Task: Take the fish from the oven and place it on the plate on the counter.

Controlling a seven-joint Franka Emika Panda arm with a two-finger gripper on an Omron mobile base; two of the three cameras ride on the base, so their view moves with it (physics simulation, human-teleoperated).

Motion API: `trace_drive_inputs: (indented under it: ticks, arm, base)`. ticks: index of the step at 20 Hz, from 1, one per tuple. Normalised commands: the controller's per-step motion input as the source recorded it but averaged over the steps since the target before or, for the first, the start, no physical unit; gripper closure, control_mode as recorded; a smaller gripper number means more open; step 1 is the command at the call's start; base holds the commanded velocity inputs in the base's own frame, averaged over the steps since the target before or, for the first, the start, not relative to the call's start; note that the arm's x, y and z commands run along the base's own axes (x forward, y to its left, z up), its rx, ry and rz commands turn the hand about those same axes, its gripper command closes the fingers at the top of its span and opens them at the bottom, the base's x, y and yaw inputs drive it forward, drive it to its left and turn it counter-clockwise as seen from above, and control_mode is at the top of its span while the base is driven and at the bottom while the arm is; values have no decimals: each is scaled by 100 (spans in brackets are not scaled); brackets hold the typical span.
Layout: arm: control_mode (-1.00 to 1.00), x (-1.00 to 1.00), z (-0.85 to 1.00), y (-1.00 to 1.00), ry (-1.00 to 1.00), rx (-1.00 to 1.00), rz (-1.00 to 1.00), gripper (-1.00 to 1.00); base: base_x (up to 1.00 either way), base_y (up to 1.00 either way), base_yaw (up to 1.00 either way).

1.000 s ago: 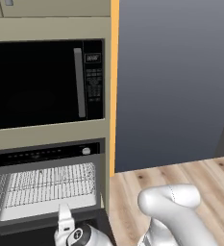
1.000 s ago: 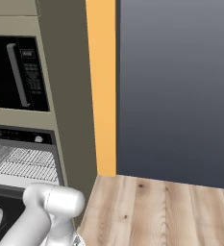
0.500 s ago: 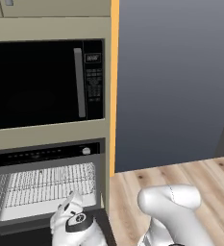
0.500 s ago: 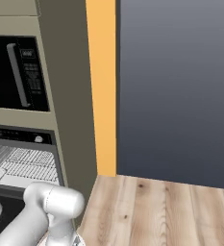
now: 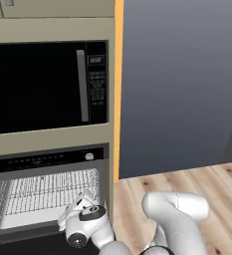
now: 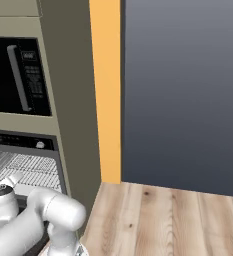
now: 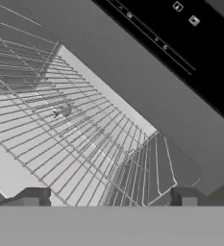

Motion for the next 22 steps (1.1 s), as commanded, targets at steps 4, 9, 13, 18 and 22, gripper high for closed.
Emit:
trace_drive_inputs:
  ticks: [4, 9, 13, 18, 22]
  arm:
    - [-100, 0, -33, 0, 0, 21, 0, -100]
    - [-100, 1, -12, 1, 0, 52, 0, -100]
    - [-100, 21, -16, 20, 6, 29, 0, -100]
    - [-100, 29, 24, 6, 33, 11, 0, -100]
    - [-100, 16, 17, 1, 37, 0, 0, -100]
  base:
    - [0, 0, 0]
    - [0, 0, 0]
    - [0, 0, 0]
    - [0, 0, 0]
    - [0, 0, 0]
